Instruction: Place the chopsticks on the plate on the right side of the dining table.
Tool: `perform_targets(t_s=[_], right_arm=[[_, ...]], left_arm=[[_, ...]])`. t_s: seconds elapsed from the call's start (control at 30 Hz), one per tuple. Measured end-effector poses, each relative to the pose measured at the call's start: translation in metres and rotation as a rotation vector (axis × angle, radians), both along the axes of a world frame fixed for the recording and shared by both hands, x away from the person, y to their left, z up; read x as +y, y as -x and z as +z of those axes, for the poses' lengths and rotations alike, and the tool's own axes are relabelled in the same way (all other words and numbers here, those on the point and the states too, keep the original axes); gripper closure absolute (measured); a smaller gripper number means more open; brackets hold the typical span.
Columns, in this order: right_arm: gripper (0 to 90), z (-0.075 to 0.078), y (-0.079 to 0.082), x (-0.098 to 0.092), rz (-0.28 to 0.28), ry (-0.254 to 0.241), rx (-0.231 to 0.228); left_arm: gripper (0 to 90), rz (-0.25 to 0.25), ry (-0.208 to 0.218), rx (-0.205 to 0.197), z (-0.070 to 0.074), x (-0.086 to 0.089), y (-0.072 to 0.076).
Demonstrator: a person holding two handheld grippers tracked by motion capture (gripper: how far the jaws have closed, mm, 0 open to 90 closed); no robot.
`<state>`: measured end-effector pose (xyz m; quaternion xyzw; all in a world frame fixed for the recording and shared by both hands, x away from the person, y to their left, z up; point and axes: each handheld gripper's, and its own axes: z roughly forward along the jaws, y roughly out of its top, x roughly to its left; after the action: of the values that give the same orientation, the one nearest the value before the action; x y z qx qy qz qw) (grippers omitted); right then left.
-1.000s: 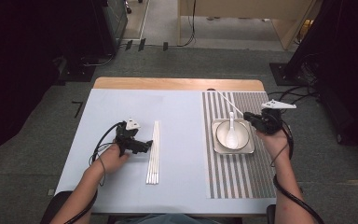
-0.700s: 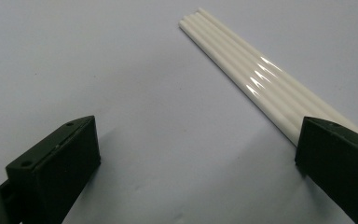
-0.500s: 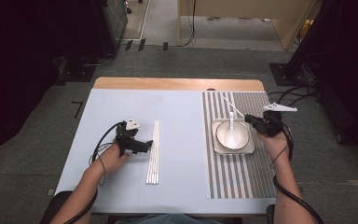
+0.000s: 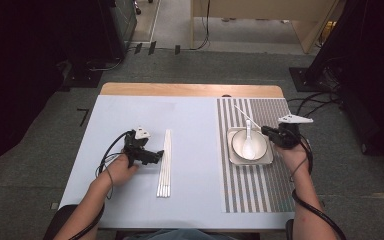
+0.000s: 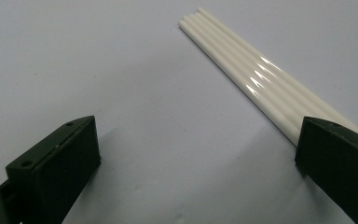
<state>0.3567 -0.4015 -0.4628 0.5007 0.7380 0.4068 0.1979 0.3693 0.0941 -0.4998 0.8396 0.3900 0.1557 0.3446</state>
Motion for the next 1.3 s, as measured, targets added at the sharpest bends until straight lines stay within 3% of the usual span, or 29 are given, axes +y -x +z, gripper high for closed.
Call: perform_targets(t_s=[0.83,1.3], right_arm=[[85.2,-0.017,-0.004,-0.002,0.047,0.003,0.07],[85.1,-0.018,-0.002,-0.006,0.085,-0.012,0.085]], left_arm=[[0.0,0.0,0.0,0.0,0.0,0.0,0.0],[0.0,0.001,0.0,0.0,0.0,0.0,0.0]])
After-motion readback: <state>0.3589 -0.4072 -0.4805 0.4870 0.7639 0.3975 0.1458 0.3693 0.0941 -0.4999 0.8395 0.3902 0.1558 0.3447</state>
